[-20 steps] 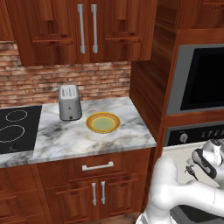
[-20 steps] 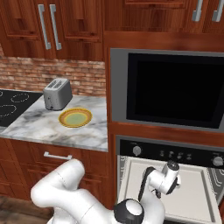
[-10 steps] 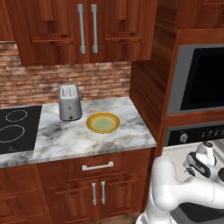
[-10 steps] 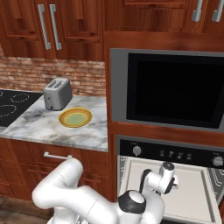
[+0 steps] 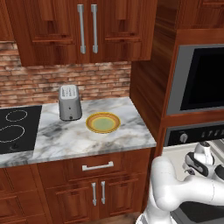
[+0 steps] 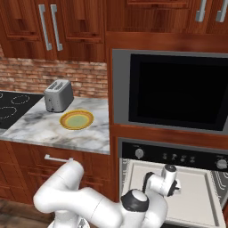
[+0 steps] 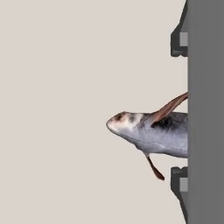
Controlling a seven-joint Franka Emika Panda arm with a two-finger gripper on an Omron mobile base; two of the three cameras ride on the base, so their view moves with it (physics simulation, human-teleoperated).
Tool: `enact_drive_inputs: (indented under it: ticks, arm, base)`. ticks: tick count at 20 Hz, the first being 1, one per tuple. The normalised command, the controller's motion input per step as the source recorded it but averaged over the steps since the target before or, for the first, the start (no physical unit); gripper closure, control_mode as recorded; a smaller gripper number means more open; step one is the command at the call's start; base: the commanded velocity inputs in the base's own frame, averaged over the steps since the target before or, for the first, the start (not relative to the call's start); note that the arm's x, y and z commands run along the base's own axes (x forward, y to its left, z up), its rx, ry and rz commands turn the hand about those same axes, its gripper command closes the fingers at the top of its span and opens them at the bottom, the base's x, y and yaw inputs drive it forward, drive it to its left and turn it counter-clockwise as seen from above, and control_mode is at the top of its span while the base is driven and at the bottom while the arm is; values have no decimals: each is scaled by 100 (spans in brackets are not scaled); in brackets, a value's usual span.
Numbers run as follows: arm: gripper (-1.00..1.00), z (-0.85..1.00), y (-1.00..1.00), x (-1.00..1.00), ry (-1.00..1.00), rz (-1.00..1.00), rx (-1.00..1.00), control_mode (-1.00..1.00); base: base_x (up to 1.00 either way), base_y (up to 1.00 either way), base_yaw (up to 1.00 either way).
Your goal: Take the fish from the oven and place it on the plate on the counter.
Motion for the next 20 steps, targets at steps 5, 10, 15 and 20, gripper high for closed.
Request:
enact_drive_inputs:
  ticks: [5,10,15,20]
  arm:
    - [-100,-28,0,0,0,3,12,-100]
    - [-100,-24,0,7,0,3,12,-100]
    - [-100,-41,0,6,0,2,10,-100]
    - [-100,-40,0,14,0,1,9,-100]
  base:
    - [0,0,0]
    - [0,0,0]
    - [0,0,0]
    - [0,0,0]
